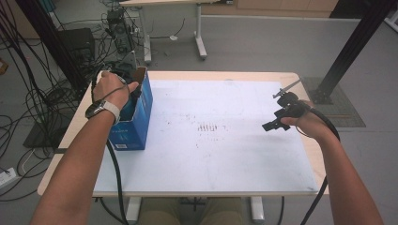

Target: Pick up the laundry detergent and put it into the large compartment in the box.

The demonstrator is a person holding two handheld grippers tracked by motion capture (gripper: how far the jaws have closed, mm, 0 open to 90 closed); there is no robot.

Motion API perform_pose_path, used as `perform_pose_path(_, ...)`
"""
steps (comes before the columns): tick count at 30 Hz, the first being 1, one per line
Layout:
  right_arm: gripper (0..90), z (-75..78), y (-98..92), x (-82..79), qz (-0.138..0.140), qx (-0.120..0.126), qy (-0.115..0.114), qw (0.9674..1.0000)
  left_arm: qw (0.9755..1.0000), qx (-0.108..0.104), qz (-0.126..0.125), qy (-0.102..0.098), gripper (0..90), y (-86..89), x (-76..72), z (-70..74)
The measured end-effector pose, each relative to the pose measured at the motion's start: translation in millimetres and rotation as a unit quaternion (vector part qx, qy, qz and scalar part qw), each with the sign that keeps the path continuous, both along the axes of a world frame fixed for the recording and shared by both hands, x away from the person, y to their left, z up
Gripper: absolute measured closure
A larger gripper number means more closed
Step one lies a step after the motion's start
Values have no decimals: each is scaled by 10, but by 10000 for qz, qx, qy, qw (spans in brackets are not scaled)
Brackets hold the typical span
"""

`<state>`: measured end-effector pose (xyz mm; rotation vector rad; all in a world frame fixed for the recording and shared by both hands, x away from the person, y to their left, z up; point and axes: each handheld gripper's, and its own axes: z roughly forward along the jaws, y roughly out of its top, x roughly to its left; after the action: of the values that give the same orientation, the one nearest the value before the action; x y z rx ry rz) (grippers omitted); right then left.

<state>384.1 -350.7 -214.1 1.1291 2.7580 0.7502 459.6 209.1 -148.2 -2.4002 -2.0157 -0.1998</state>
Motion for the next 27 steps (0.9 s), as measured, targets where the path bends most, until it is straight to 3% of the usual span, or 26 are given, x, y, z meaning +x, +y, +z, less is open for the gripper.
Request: perform_pose_path(27,113,19,29,9,42,-34,-9,10000,10000,-21,-5,7,376,16,0,2)
